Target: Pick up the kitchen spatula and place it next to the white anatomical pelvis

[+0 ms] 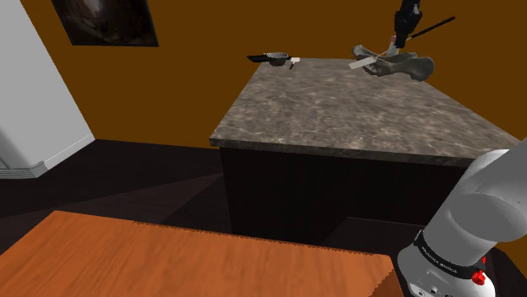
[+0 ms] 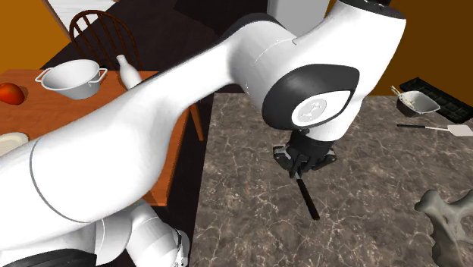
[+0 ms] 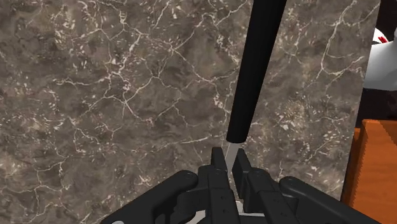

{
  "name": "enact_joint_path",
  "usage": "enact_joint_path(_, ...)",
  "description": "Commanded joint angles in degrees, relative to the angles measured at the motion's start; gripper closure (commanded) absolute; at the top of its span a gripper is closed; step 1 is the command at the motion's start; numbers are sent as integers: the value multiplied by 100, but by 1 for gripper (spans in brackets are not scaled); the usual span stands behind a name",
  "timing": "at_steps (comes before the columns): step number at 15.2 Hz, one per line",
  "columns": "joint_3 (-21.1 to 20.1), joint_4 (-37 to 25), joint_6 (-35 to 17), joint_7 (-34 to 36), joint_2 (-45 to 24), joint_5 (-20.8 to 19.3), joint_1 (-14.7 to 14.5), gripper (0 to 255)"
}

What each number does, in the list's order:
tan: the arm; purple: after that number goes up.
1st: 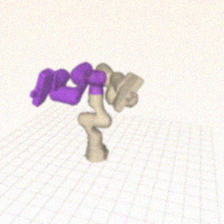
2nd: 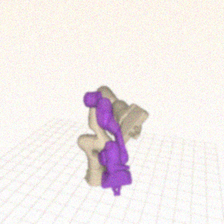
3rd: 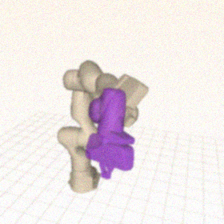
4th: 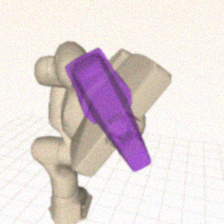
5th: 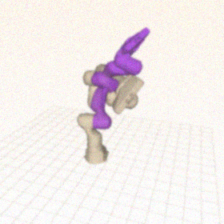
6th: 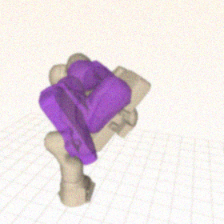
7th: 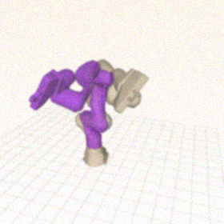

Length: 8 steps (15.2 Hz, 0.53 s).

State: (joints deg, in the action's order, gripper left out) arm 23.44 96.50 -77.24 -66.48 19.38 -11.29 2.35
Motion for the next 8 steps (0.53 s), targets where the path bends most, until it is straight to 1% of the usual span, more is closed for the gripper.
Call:
enact_joint_path(1,225,-50,-55,-319,-64,-50,81,255)
enact_joint_path(5,737,-420,-115,-998,-419,-32,224,255)
enact_joint_path(8,1152,-780,-156,-1549,-790,79,349,255)
